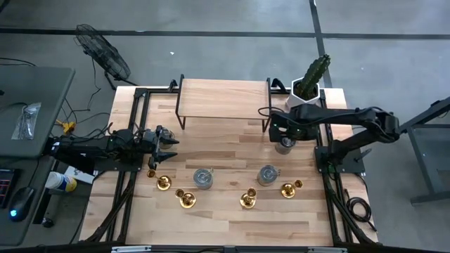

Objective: Pick & Place candle stick holders
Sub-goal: Put the silver scented candle on the shelf

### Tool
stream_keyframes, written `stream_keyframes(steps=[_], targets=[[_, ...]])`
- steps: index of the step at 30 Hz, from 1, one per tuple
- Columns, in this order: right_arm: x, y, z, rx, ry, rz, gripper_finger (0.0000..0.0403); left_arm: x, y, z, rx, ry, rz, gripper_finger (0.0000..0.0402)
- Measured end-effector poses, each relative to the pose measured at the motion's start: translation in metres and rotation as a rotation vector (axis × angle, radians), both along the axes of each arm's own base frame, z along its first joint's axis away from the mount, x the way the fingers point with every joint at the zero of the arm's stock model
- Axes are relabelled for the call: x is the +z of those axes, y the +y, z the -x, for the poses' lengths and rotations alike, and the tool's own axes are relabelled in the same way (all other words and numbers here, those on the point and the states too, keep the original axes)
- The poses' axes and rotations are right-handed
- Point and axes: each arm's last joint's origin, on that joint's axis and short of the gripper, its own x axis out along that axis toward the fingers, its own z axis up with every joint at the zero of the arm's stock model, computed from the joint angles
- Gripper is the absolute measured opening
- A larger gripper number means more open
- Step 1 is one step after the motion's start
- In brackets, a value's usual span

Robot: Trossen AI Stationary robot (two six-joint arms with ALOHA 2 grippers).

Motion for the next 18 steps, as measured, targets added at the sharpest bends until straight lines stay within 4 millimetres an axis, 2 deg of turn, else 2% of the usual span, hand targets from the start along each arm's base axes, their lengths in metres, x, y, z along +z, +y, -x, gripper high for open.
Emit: stream_keyframes(steps=[13,18], targets=[[-0.010,-0.006,-0.005,-0.009,0.043,-0.018,0.0400,0.000,0.000,0.000,0.001,0.000,0.000,0.0243],[-0.022,-0.005,-0.006,-0.013,0.013,-0.043,0.0400,0.000,0.000,0.000,0.000,0.000,0.000,0.0243]])
